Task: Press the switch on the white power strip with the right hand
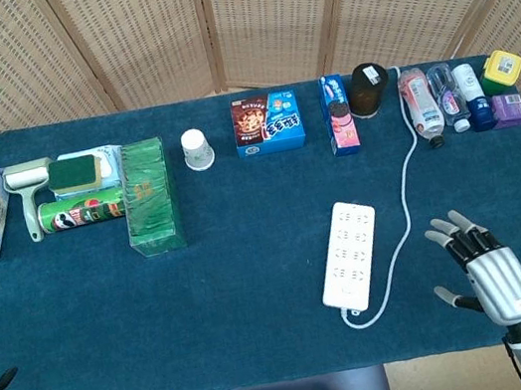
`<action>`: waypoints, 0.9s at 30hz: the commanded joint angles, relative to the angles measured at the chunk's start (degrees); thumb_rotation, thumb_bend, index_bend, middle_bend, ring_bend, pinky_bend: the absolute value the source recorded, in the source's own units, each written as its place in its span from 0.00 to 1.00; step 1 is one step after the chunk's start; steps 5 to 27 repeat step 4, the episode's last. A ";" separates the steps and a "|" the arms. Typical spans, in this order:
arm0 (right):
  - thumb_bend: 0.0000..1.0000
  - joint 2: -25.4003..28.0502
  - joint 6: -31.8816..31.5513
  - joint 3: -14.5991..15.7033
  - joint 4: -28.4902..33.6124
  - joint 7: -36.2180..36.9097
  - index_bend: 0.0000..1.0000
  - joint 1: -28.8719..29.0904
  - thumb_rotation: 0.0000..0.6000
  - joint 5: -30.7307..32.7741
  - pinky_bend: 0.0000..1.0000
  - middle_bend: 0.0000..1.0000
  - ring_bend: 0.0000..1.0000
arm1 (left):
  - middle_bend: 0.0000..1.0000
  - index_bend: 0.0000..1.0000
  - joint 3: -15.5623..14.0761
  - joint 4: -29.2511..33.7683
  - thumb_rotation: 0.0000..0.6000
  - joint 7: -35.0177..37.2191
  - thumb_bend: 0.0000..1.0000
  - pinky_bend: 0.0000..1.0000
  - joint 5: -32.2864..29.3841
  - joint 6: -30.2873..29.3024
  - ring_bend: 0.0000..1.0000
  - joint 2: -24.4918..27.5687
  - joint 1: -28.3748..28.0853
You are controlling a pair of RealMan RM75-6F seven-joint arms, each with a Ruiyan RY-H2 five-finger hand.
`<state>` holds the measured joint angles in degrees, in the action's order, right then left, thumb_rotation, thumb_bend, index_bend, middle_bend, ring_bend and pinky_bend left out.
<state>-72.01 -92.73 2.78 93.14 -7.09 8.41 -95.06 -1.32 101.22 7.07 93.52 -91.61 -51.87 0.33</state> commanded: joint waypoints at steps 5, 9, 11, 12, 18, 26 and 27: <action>0.00 2.78 6.45 -0.18 4.11 -4.76 0.19 -0.85 1.00 7.22 0.04 0.07 0.00 | 0.00 0.00 -0.01 0.45 1.00 -1.12 0.07 0.08 -0.10 0.44 0.00 -0.21 -0.15; 0.00 2.78 6.45 -0.18 4.11 -4.76 0.19 -0.85 1.00 7.22 0.04 0.07 0.00 | 0.00 0.00 -0.01 0.45 1.00 -1.12 0.07 0.08 -0.10 0.44 0.00 -0.21 -0.15; 0.00 2.78 6.45 -0.18 4.11 -4.76 0.19 -0.85 1.00 7.22 0.04 0.07 0.00 | 0.00 0.00 -0.01 0.45 1.00 -1.12 0.07 0.08 -0.10 0.44 0.00 -0.21 -0.15; 0.00 2.78 6.45 -0.18 4.11 -4.76 0.19 -0.85 1.00 7.22 0.04 0.07 0.00 | 0.00 0.00 -0.01 0.45 1.00 -1.12 0.07 0.08 -0.10 0.44 0.00 -0.21 -0.15; 0.00 2.78 6.45 -0.18 4.11 -4.76 0.19 -0.85 1.00 7.22 0.04 0.07 0.00 | 0.00 0.00 -0.01 0.45 1.00 -1.12 0.07 0.08 -0.10 0.44 0.00 -0.21 -0.15; 0.00 2.78 6.45 -0.18 4.11 -4.76 0.19 -0.85 1.00 7.22 0.04 0.07 0.00 | 0.00 0.00 -0.01 0.45 1.00 -1.12 0.07 0.08 -0.10 0.44 0.00 -0.21 -0.15; 0.00 2.78 6.45 -0.18 4.11 -4.76 0.19 -0.85 1.00 7.22 0.04 0.07 0.00 | 0.00 0.00 -0.01 0.45 1.00 -1.12 0.07 0.08 -0.10 0.44 0.00 -0.21 -0.15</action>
